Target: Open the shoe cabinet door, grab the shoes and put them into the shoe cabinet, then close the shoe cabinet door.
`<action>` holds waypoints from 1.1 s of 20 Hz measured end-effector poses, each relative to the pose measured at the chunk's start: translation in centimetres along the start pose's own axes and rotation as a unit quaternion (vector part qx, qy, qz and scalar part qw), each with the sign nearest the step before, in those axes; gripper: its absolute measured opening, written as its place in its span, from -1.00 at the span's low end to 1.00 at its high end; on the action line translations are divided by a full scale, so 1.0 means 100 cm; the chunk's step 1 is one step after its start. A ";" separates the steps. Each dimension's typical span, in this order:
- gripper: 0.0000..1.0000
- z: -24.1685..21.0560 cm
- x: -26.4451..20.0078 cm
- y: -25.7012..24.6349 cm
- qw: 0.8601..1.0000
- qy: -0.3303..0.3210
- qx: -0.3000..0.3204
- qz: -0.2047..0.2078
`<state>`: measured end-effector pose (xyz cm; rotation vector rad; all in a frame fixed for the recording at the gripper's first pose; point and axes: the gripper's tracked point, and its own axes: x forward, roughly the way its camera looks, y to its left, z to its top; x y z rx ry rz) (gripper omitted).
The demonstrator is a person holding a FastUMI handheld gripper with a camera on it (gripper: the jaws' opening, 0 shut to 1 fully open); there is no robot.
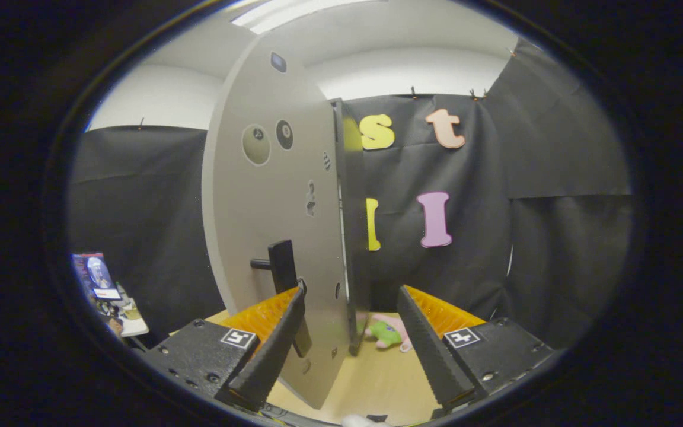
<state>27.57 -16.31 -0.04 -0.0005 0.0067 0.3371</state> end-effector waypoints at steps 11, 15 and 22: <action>0.97 0.000 0.022 0.055 0.999 0.019 0.004 0.050; 0.97 -0.004 0.032 0.113 1.000 0.015 0.001 0.015; 0.97 -0.019 0.091 0.205 0.999 0.016 0.035 0.011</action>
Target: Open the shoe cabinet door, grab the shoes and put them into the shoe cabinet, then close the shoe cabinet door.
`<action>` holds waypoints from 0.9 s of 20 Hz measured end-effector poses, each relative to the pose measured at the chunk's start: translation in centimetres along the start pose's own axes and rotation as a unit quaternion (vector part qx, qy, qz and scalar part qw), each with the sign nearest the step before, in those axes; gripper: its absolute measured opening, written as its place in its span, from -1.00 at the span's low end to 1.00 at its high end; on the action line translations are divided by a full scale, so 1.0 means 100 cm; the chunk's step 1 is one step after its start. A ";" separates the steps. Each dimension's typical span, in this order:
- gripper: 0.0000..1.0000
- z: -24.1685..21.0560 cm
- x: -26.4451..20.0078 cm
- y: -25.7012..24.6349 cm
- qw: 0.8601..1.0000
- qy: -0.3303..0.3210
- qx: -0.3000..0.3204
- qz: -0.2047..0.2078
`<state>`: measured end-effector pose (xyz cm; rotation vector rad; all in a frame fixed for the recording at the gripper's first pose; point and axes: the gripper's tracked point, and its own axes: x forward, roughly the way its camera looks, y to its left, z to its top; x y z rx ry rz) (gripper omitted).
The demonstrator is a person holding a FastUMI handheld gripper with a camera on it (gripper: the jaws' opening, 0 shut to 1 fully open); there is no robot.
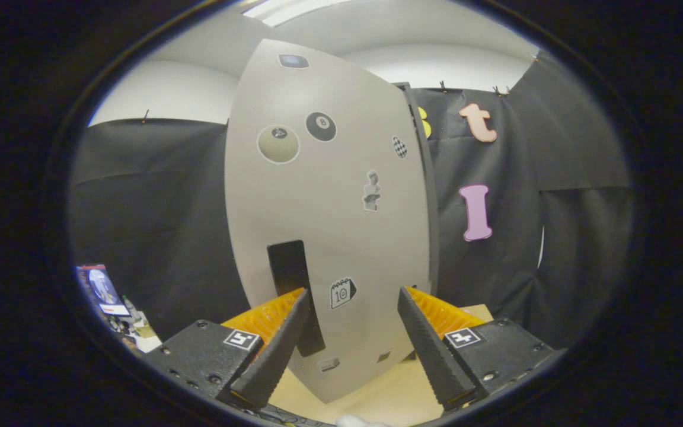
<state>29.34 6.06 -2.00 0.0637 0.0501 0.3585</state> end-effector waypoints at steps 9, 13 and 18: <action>0.99 0.012 0.009 0.040 0.999 -0.019 -0.026 -0.042; 0.99 0.015 -0.003 0.050 0.997 -0.015 -0.037 -0.069; 0.99 0.022 -0.027 0.050 0.991 -0.017 -0.059 -0.115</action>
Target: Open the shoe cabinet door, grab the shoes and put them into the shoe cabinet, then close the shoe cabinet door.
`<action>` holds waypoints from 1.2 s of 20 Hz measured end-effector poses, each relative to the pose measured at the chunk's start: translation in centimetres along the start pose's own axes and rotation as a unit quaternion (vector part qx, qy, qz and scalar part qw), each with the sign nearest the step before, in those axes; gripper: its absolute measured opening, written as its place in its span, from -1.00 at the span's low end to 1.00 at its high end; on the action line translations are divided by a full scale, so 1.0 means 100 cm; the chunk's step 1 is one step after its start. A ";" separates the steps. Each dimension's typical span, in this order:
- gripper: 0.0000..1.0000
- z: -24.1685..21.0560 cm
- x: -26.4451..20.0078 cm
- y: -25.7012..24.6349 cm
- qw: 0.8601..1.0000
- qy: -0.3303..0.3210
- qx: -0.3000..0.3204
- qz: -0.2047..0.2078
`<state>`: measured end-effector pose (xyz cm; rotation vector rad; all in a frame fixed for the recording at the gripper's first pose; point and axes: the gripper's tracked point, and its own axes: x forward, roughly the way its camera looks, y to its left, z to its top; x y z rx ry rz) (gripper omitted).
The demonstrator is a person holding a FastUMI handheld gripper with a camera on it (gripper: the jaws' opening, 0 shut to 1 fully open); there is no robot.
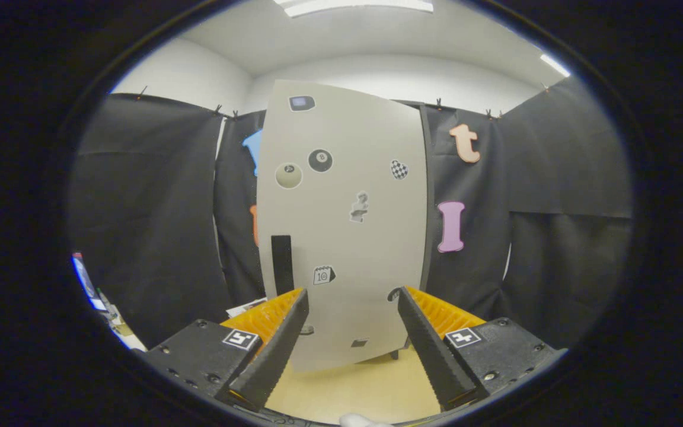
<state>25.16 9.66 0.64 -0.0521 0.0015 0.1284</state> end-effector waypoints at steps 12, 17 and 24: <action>0.99 -0.009 -0.066 -0.021 0.998 0.010 0.005 -0.054; 0.98 -0.008 -0.084 -0.017 0.999 0.010 -0.001 -0.050; 0.99 -0.003 -0.092 -0.020 0.999 0.002 0.005 -0.053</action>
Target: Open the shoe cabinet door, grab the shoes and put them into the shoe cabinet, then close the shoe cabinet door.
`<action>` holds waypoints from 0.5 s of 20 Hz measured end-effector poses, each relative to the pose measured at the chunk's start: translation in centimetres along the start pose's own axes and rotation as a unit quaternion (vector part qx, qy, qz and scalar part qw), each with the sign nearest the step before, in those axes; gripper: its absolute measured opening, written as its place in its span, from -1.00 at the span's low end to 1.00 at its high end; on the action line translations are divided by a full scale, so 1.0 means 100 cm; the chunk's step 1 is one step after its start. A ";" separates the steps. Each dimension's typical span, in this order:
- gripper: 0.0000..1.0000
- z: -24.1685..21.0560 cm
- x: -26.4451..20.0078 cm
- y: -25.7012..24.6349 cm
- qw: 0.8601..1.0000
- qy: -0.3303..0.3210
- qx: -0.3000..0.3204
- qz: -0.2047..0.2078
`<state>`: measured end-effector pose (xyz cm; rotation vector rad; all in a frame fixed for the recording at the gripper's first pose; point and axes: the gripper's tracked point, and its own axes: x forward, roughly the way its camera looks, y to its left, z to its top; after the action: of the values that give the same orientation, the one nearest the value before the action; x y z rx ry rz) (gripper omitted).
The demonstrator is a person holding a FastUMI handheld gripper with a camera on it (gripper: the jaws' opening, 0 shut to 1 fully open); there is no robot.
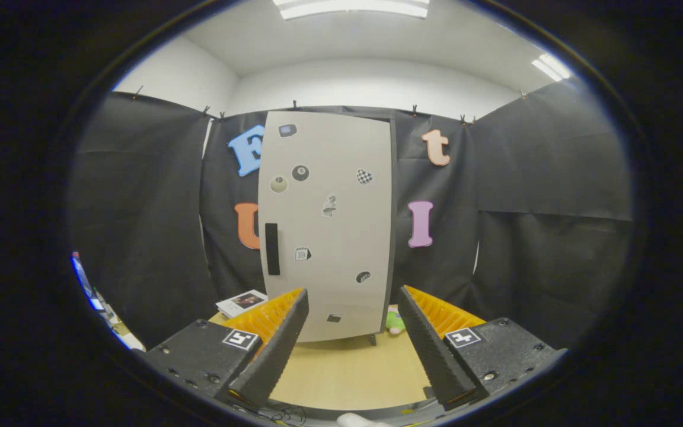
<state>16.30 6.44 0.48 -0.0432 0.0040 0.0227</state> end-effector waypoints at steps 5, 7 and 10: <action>0.99 -0.005 0.001 -0.003 1.000 0.008 0.006 -0.002; 0.99 -0.006 0.003 -0.004 1.000 0.011 0.006 -0.003; 0.99 -0.006 0.005 -0.010 1.000 0.013 0.007 -0.008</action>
<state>16.81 5.45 -0.06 -0.0287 0.0295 0.0057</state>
